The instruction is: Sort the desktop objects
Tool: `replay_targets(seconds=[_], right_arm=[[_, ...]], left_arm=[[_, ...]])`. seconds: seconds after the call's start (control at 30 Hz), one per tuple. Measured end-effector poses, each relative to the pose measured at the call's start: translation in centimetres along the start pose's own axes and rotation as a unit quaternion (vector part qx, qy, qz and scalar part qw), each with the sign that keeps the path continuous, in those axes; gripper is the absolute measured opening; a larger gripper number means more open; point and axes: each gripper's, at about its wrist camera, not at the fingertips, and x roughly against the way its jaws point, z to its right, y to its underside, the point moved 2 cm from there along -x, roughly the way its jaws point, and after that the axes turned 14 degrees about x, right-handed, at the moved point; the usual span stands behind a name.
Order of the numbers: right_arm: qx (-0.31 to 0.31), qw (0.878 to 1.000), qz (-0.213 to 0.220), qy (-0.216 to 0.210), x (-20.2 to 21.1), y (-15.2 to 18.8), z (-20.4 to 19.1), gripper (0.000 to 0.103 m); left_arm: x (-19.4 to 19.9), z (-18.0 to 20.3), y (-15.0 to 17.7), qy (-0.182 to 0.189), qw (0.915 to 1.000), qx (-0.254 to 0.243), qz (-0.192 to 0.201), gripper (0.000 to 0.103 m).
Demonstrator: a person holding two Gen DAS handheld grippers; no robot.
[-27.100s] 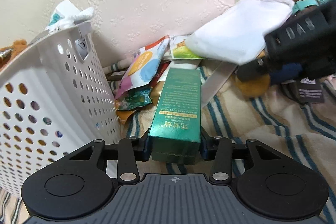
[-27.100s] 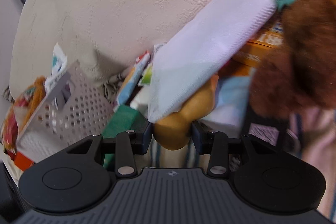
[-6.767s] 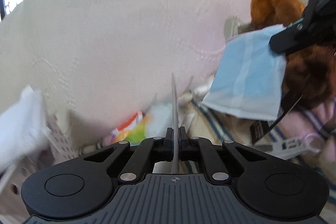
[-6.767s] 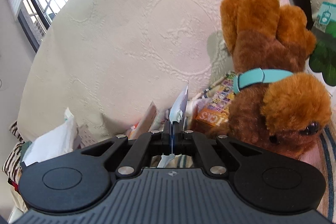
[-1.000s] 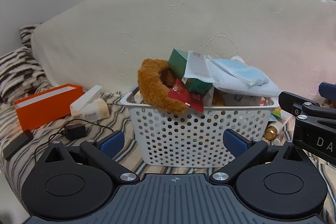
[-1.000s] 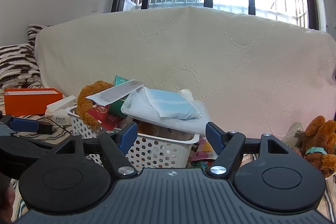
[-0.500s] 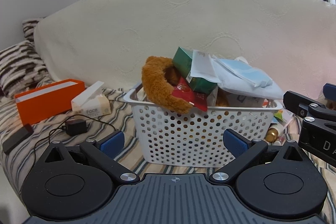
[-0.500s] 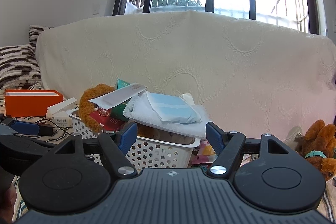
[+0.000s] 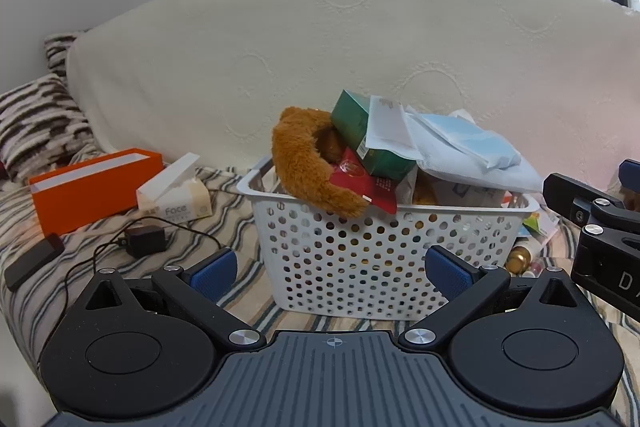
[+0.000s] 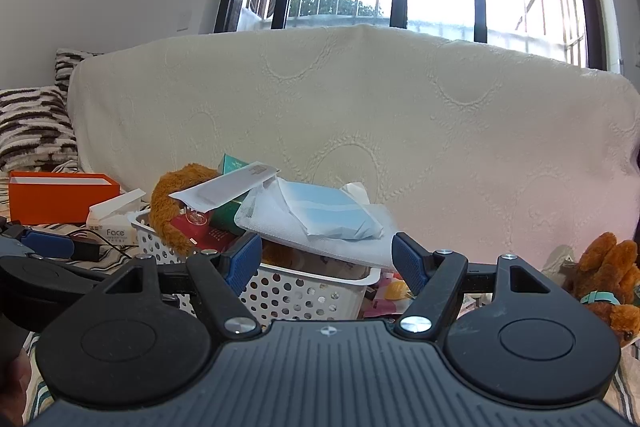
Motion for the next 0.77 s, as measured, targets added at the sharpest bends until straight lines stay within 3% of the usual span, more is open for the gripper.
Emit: replay_targets(seconds=[0.77], right_arm=[[0.003, 1.0, 0.0, 0.004, -0.03, -0.02, -0.14, 0.078]], left_arm=[[0.0, 0.17, -0.15, -0.016, 0.9998, -0.005, 0.006, 0.103]])
